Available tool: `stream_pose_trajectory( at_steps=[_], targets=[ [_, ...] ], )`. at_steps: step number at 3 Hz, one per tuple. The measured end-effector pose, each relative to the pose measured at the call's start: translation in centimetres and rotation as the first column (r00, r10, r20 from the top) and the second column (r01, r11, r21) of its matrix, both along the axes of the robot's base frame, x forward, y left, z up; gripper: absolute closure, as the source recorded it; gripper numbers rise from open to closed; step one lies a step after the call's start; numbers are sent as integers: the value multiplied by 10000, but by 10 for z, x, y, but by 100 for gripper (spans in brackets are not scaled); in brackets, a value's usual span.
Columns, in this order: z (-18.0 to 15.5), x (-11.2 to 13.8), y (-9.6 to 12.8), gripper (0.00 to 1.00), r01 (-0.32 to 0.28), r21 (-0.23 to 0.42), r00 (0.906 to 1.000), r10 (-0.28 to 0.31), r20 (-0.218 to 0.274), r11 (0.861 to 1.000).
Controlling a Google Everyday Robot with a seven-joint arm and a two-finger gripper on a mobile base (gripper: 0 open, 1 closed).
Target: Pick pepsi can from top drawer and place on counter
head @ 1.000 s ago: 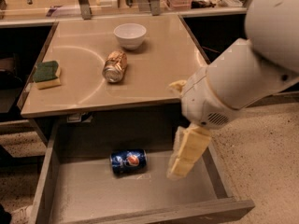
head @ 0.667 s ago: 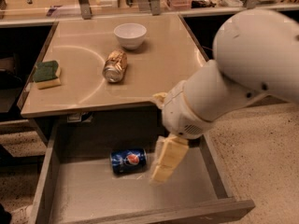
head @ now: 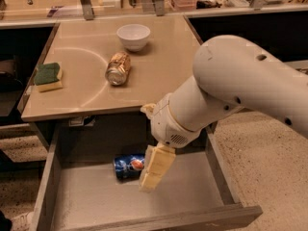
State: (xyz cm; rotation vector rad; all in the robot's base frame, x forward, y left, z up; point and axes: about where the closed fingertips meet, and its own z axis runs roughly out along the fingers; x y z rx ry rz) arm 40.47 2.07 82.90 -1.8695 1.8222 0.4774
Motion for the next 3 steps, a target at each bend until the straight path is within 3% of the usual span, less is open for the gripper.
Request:
stream_pose_trajectory(
  at_steps=[1,2,3],
  targets=[
    [-20,8,20,0,177,-236,9998,-179,-87,9996],
    [-53,23,47,0,294,-922,9994,-309,-150,9953],
    [-83,36,59,0,412,-1653,9986,-462,-265,9854]
  ],
)
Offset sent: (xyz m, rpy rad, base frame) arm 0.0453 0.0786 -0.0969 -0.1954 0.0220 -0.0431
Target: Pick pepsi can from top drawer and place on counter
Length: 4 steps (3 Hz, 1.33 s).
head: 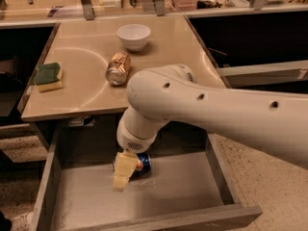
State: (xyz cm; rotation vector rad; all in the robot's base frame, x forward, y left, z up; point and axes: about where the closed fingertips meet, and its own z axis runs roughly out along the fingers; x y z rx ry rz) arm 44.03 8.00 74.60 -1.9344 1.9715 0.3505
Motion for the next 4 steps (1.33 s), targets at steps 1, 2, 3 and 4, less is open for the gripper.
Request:
stream_pose_trajectory(
  at_steps=[1,2,3,4],
  targets=[
    [-2,2,3,0,50,-138,10000,-50,29,9999],
    [-10,-2,10,0,-98,-291,10000,98,0,9995],
    [-43,-2,17,0,108,-258,9994,-117,-331,9996],
    [-73,3,25,0,180,-287,9985,-194,-505,9994]
  ],
)
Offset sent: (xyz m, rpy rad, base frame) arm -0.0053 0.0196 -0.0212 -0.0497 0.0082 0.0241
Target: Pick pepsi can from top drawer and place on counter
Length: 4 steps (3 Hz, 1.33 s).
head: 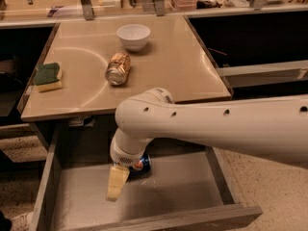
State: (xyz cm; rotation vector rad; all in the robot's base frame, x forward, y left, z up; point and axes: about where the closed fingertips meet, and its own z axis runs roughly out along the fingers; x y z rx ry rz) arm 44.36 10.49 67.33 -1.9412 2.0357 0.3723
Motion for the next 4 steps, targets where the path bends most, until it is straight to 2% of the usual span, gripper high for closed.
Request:
stream_pose_trajectory(
  at_steps=[2,4],
  targets=[
    [-46,9,-2,0,-191,-415,9997,186,-127,9990],
    [-80,22,-24,0,-199,-941,9997,184,-162,9954]
  ],
)
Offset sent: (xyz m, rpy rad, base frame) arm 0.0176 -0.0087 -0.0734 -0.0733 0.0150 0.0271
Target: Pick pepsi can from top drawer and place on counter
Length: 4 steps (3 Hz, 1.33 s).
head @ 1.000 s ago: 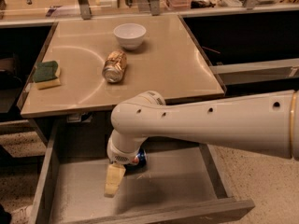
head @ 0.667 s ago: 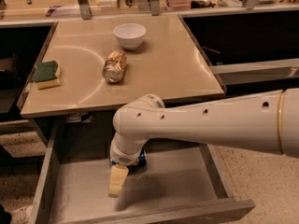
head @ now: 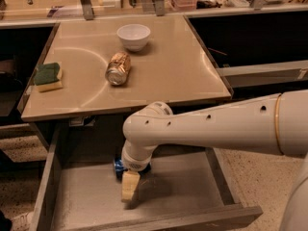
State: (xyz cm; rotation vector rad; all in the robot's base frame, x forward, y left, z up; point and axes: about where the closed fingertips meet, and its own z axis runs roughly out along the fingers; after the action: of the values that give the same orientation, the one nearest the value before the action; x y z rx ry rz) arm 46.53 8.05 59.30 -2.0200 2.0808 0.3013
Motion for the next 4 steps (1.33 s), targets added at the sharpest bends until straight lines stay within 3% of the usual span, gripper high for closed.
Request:
stream_pose_trajectory(
  at_steps=[1,4],
  targets=[
    [0,0,0,18,0,-5,10000,0,-2,10000],
    [1,0,-1,88,67,-17,10000,-67,-31,10000]
  ],
)
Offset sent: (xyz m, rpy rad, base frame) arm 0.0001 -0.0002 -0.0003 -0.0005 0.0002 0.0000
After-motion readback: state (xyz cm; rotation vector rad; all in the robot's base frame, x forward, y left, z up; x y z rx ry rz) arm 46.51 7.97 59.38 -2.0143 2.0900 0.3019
